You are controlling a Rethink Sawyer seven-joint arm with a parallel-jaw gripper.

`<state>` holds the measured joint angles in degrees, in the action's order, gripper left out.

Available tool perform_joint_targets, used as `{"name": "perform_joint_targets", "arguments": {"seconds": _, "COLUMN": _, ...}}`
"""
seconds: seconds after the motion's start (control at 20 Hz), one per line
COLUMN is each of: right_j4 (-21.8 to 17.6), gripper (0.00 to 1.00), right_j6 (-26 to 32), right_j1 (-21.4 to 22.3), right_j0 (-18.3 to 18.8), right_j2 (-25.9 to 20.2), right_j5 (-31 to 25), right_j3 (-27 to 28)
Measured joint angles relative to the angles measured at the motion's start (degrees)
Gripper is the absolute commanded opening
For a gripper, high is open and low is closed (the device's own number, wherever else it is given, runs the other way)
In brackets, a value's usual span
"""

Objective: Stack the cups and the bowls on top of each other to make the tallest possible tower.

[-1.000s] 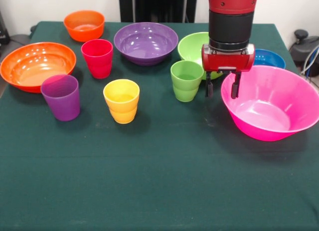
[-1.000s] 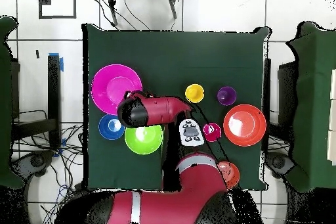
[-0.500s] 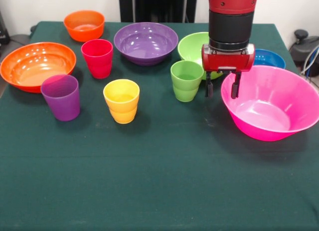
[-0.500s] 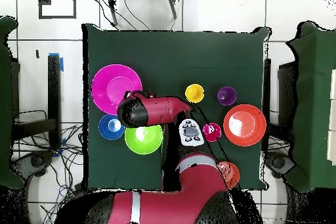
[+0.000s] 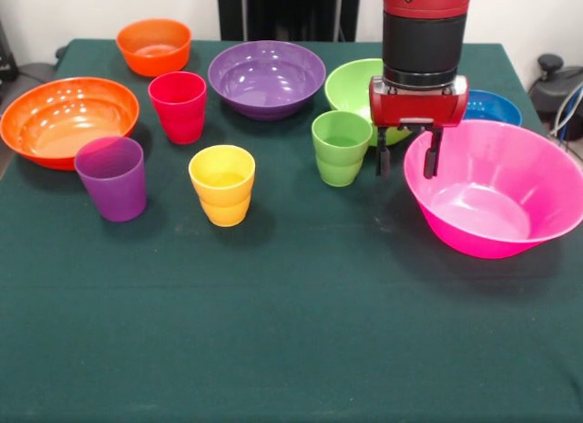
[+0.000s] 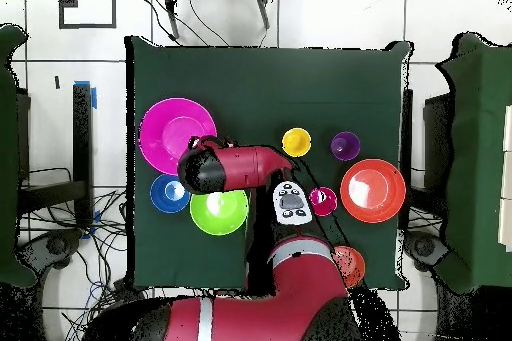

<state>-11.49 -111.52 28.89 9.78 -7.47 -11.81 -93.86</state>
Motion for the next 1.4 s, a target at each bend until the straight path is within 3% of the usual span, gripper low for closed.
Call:
{"name": "perform_joint_targets", "arguments": {"seconds": 0.25, "right_j4": 0.0, "gripper": 1.00, "right_j6": 0.0, "right_j1": -0.1, "right_j0": 0.0, "right_j2": 0.0, "right_j5": 0.0, "right_j3": 0.0}}
{"name": "perform_joint_targets", "arguments": {"seconds": 0.3, "right_j4": 0.0, "gripper": 0.00, "right_j6": 0.0, "right_j1": -0.1, "right_j0": 0.0, "right_j2": 0.0, "right_j5": 0.0, "right_j3": 0.0}}
{"name": "perform_joint_targets", "arguments": {"seconds": 1.4, "right_j4": 0.0, "gripper": 0.00, "right_j6": 0.0, "right_j1": 0.0, "right_j0": -0.2, "right_j2": 0.1, "right_j5": 0.0, "right_j3": 0.0}}
